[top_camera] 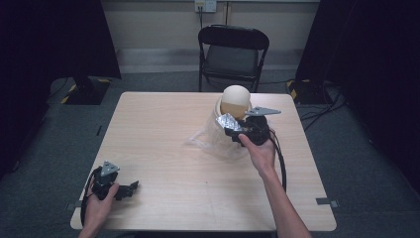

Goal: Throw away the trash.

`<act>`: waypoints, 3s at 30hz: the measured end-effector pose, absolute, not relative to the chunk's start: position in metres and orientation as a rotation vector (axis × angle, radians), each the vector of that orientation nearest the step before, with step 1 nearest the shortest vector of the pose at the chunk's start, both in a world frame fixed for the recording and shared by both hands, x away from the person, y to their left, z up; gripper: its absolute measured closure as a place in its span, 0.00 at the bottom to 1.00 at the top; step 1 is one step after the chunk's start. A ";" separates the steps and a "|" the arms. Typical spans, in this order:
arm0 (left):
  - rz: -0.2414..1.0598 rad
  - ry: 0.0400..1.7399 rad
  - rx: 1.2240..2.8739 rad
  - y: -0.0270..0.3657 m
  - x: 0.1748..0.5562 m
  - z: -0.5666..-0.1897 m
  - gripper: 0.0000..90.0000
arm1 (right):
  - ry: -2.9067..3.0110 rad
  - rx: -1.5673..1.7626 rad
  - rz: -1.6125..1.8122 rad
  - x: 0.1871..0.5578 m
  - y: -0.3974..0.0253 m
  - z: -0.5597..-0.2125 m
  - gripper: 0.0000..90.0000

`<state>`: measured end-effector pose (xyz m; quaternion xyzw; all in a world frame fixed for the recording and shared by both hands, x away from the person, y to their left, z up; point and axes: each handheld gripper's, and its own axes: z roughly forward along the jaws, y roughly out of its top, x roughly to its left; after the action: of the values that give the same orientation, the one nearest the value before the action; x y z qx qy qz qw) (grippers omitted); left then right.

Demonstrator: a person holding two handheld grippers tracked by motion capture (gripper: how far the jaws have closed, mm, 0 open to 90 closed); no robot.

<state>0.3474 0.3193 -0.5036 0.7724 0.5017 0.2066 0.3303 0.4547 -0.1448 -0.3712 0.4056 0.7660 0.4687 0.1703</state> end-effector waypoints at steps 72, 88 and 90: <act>0.541 1.305 2.030 0.320 0.348 -0.503 0.00 | 2.114 1.291 1.325 0.510 -0.138 -0.376 0.50; 0.541 1.305 2.029 0.320 0.348 -0.503 0.00 | 2.107 1.247 1.333 0.490 -0.145 -0.372 0.34; 0.540 1.306 2.029 0.320 0.348 -0.503 0.00 | 2.097 1.242 1.330 0.487 -0.145 -0.371 0.31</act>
<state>0.3482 0.3199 -0.5034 0.7750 0.4988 0.2063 0.3285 0.4875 -0.1453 -0.3710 0.4399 0.7426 0.4711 0.1817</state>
